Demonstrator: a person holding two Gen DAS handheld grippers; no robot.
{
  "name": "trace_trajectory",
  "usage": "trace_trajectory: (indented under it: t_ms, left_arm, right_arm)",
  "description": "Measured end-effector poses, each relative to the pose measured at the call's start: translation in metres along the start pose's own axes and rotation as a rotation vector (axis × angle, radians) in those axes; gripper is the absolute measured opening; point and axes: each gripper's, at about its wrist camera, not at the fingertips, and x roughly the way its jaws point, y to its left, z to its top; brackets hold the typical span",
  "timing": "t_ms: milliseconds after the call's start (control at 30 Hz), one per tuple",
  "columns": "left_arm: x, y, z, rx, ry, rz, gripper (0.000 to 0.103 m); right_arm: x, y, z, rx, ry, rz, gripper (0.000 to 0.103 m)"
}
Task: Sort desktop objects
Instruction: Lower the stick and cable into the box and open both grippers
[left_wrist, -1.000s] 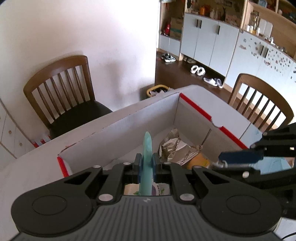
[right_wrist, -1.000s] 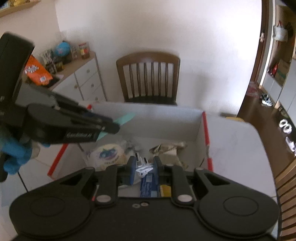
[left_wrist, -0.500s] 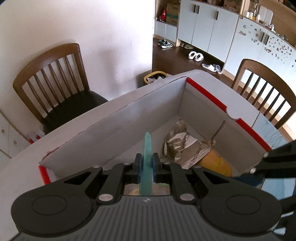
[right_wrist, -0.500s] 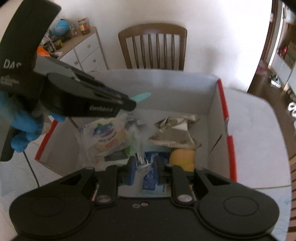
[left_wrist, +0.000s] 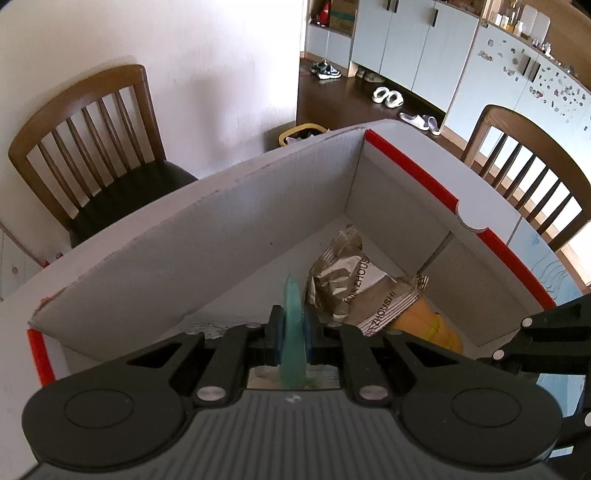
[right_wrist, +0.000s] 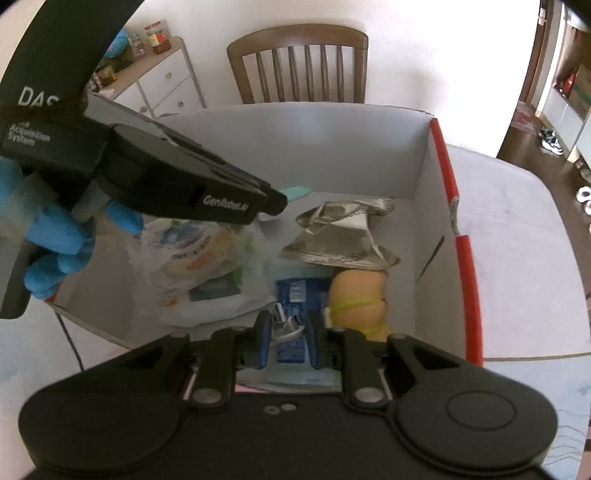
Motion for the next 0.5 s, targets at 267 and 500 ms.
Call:
trace_trajectory:
  t_ms: [267, 500]
  left_arm:
    - [0.015, -0.002, -0.002, -0.014, 0.05, -0.001, 0.01]
    - [0.022, -0.002, -0.004, -0.033, 0.084, -0.003, 0.01]
  right_arm:
    - [-0.003, -0.001, -0.003, -0.019, -0.007, -0.034, 0.03]
    - [-0.008, 0.0, -0.005, -0.015, -0.027, -0.014, 0.039]
